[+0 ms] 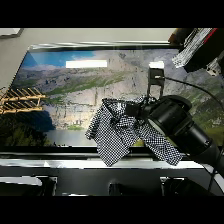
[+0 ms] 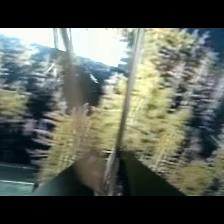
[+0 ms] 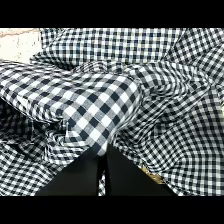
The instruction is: Fold the clothes and pants, and hang the long-sleeved shirts on hangers.
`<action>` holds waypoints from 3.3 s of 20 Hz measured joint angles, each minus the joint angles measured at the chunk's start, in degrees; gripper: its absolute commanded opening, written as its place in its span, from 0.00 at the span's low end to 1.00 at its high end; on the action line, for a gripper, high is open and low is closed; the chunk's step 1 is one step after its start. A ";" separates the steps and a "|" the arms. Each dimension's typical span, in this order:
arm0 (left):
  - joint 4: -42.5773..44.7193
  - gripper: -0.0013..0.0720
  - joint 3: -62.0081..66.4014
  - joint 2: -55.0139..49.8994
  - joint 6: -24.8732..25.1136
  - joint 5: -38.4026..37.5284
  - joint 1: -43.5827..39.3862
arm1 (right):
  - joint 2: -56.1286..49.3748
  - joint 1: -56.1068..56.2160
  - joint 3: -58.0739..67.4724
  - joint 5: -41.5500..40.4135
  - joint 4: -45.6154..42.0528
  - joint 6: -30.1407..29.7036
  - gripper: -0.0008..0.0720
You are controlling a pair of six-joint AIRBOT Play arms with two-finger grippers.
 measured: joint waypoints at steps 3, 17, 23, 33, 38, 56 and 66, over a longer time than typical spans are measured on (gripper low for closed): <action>-0.17 0.05 -0.13 -0.07 0.22 -0.26 -0.24 | 0.00 0.00 0.00 0.00 -0.11 0.00 0.05; -1.25 0.04 3.45 9.07 -3.15 -0.76 -3.61 | 0.00 0.00 0.00 0.02 -0.35 -0.02 0.05; -1.40 0.04 5.27 15.80 -5.64 -0.04 -5.64 | 0.00 0.00 0.00 0.02 -0.37 -0.09 0.05; -1.51 0.04 5.62 29.64 -11.43 7.85 -9.11 | 0.00 0.00 0.00 0.02 -0.57 -0.09 0.05; -2.29 0.04 4.52 37.11 -11.80 9.75 -15.54 | -0.11 0.00 0.00 0.00 -1.18 1.20 0.05; -3.43 0.04 -29.77 62.42 -16.68 8.52 -76.30 | -5.22 -9.16 0.00 0.92 0.81 3.85 0.05; -2.51 0.04 -30.80 68.15 -19.78 5.88 -83.71 | -5.51 -10.05 0.00 2.78 -2.27 4.55 0.05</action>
